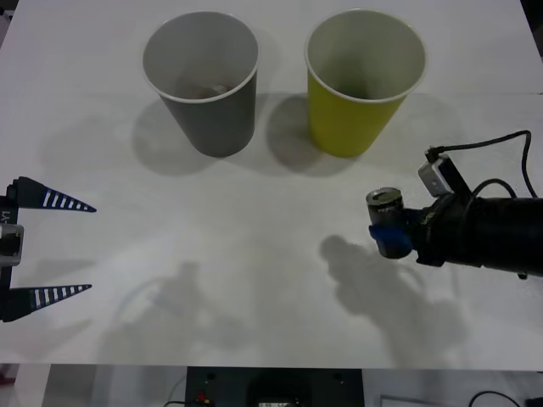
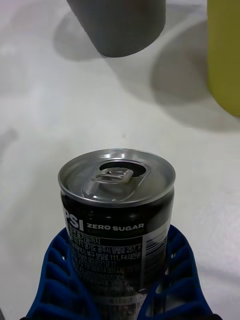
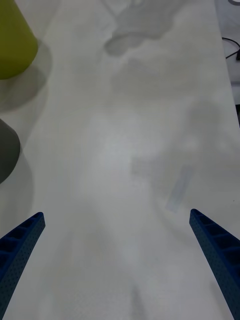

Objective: Put the can into the green bin and the plastic bottle into the gray bin

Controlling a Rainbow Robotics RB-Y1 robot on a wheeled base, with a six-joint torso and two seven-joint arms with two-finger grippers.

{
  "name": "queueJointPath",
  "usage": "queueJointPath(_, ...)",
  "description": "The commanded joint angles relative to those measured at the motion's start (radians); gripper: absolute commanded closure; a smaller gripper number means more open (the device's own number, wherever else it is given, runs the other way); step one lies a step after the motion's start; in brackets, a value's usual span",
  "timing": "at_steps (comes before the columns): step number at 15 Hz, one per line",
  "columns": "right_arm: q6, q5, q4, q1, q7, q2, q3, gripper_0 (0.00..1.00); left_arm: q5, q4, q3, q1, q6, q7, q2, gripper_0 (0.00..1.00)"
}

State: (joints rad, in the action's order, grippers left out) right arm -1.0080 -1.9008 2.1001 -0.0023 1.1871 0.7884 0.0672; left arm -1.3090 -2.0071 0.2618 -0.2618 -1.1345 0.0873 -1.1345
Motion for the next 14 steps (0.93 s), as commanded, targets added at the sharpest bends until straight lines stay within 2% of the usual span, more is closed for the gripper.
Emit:
queueJointPath(1,-0.162,-0.043,0.077,-0.045,0.192,0.011,-0.06,1.0,0.0,0.0,0.0,0.0,0.0,0.0,0.0,0.0)
queueJointPath(2,-0.222,-0.041,0.084,-0.081,0.241,0.018,-0.073,1.0,0.0,0.0,0.0,0.0,0.0,0.0,0.0,0.0)
queueJointPath(7,-0.397,0.026,0.054,-0.219,0.246,0.063,-0.153,1.0,0.0,0.0,0.0,0.0,0.0,0.0,0.0,0.0)
queueJointPath(11,-0.466,0.06,0.015,-0.354,0.246,0.138,-0.145,1.0,0.0,0.0,0.0,0.0,0.0,0.0,0.0,0.0)
queueJointPath(14,-0.478,0.085,-0.055,-0.487,0.246,0.189,-0.09,1.0,0.0,0.0,0.0,0.0,0.0,0.0,0.0,0.0)
